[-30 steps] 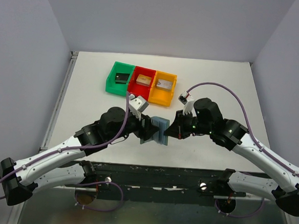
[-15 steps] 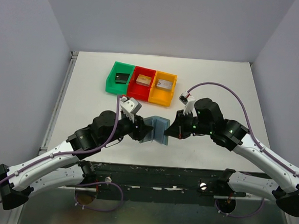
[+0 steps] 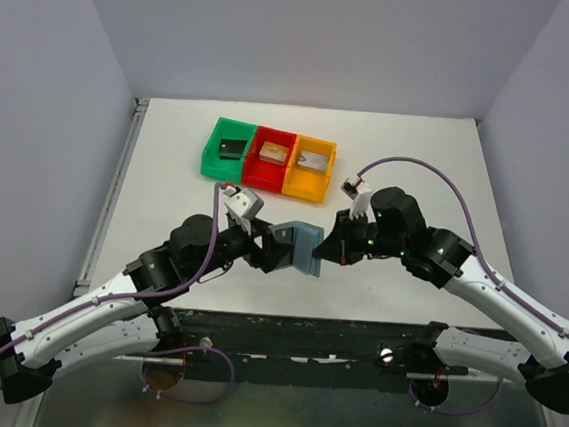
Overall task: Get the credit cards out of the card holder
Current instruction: Open the card holder at the center of the board.
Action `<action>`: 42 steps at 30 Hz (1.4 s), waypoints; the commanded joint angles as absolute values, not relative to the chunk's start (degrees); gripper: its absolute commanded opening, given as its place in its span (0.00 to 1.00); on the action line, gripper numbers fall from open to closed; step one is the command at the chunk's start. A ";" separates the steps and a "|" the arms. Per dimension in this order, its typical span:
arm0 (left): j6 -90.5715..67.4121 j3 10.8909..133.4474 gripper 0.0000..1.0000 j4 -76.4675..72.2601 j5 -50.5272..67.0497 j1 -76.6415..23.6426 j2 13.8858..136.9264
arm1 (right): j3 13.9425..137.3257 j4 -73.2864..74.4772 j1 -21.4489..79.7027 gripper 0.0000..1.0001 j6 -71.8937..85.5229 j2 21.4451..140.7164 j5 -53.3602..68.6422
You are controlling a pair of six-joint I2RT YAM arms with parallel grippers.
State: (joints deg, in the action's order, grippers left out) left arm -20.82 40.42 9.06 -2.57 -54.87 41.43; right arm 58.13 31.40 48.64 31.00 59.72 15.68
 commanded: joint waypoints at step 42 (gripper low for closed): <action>-20.13 36.83 0.15 9.58 -1.93 -54.84 43.24 | 57.22 30.58 48.78 0.12 29.36 58.10 14.95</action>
State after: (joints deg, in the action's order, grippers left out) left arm -20.78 37.95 7.97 -0.45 -54.87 43.79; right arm 57.95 31.38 48.64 29.93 59.24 15.70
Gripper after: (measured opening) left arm 0.209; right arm 0.036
